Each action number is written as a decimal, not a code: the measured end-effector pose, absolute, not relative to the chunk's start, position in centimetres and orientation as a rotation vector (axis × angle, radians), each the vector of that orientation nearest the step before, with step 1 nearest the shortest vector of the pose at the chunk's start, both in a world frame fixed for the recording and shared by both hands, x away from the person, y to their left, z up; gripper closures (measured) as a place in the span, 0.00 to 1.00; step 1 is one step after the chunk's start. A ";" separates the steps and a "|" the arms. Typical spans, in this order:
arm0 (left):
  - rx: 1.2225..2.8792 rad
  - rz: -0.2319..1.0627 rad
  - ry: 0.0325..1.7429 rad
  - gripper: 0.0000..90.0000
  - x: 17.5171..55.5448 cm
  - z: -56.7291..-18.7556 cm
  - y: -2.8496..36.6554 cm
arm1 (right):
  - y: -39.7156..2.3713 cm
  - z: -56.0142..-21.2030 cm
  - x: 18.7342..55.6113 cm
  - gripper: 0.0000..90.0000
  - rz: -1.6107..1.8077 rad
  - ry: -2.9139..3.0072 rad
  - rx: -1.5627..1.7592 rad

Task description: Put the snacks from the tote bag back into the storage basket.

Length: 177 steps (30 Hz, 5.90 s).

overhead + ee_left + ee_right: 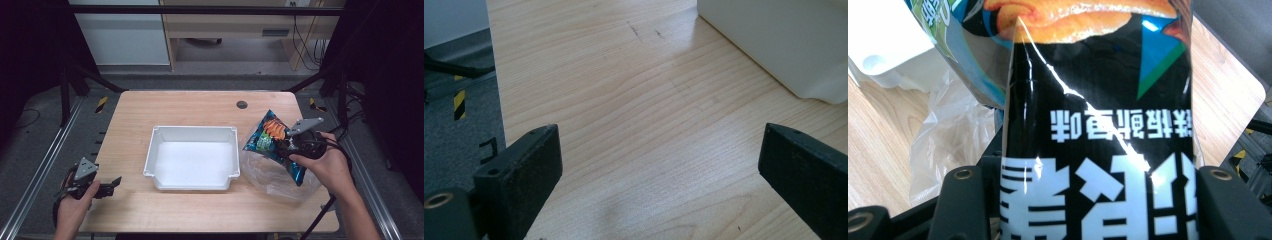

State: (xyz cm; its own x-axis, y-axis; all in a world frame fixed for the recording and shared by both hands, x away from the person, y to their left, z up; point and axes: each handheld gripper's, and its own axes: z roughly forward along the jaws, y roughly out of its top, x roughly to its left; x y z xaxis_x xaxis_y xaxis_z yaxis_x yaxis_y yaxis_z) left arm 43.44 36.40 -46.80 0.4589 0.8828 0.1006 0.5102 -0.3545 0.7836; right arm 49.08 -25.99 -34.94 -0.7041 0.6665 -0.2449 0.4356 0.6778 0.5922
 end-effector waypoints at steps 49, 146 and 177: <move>2.114 0.681 1.063 0.03 43.5 -47.2 34.4 | -19.1 -33.5 49.8 0.47 0.816 2.411 0.704; 2.141 0.680 1.043 0.03 43.5 -47.1 34.1 | -7.5 -35.0 51.1 0.47 0.926 2.492 0.451; 2.158 0.684 1.039 0.03 43.5 -47.2 33.9 | -4.7 -36.5 51.4 0.47 0.895 2.553 0.362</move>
